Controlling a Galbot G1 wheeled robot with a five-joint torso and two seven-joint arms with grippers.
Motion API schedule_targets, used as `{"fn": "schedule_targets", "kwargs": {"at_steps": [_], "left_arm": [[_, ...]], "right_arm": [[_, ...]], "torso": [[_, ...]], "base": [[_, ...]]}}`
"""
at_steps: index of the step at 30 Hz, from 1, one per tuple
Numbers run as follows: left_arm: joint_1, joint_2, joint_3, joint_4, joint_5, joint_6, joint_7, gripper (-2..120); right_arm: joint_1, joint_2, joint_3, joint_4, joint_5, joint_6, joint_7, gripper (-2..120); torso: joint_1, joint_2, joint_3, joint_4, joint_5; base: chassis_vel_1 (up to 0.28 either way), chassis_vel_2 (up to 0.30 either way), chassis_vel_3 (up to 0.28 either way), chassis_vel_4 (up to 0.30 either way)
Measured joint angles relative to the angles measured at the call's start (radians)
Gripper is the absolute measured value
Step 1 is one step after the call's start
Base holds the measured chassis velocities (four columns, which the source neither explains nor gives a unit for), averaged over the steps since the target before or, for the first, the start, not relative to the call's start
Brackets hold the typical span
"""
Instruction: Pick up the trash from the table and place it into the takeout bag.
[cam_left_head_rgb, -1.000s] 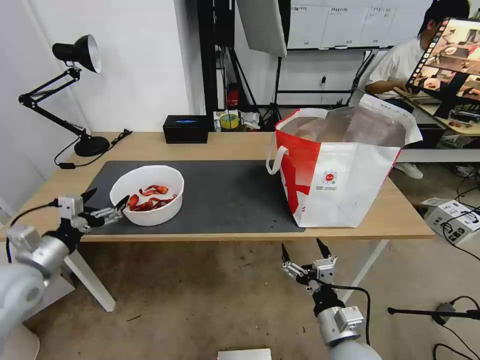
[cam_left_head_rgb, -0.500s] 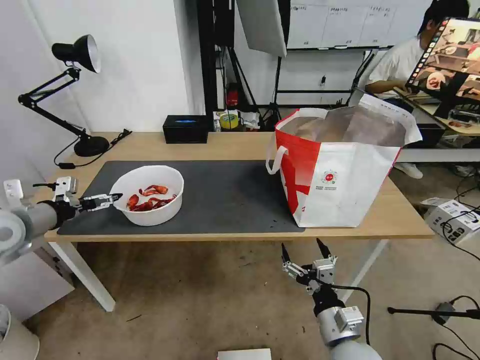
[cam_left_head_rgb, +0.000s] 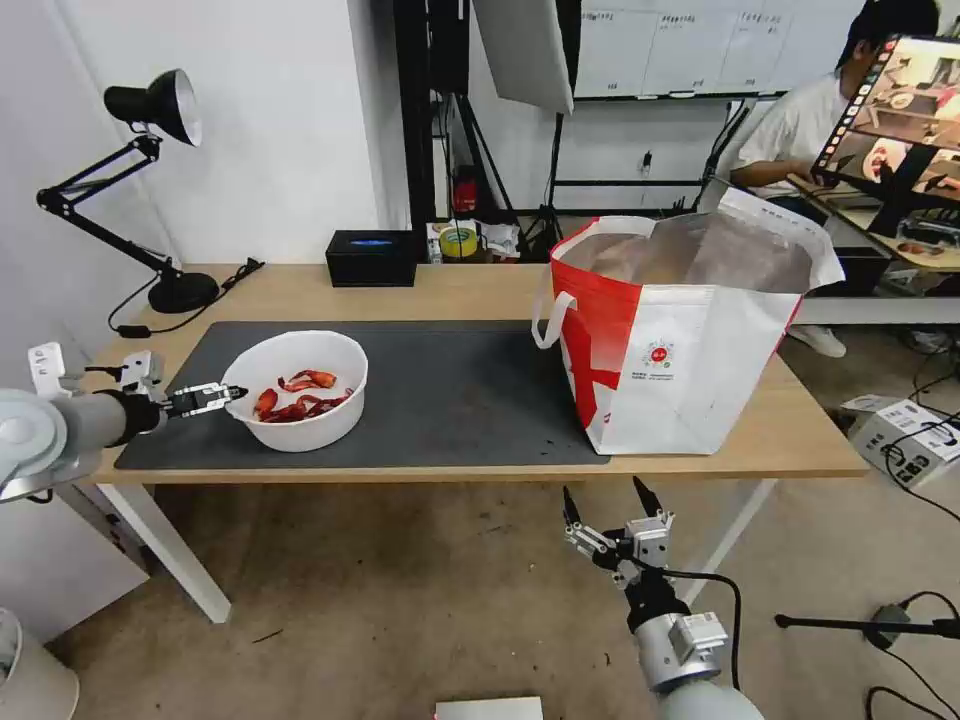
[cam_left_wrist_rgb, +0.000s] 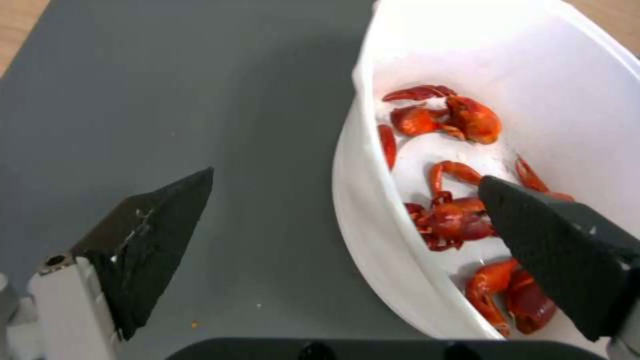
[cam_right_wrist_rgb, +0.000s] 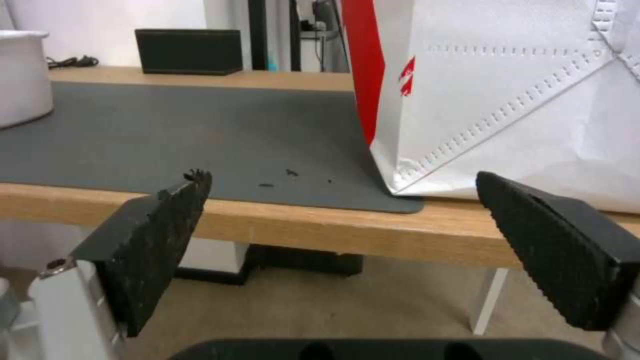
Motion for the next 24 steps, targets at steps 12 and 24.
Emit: {"fn": "schedule_targets", "kwargs": {"at_steps": [12,24], "left_arm": [[-0.105,-0.017,0.11,0.044,-0.062,-0.005,-0.082,100],[-0.152,-0.039,0.171,0.073,-0.049,-0.008,-0.096,100]], "right_arm": [[0.0,0.0,0.0,0.0,0.0,0.0,0.0,100],[0.0,0.0,0.0,0.0,0.0,0.0,0.0,100]], "torso": [[0.0,0.0,0.0,0.0,0.0],[0.0,0.0,0.0,0.0,0.0]], "base": [[0.0,0.0,0.0,0.0],[0.0,0.0,0.0,0.0]]}}
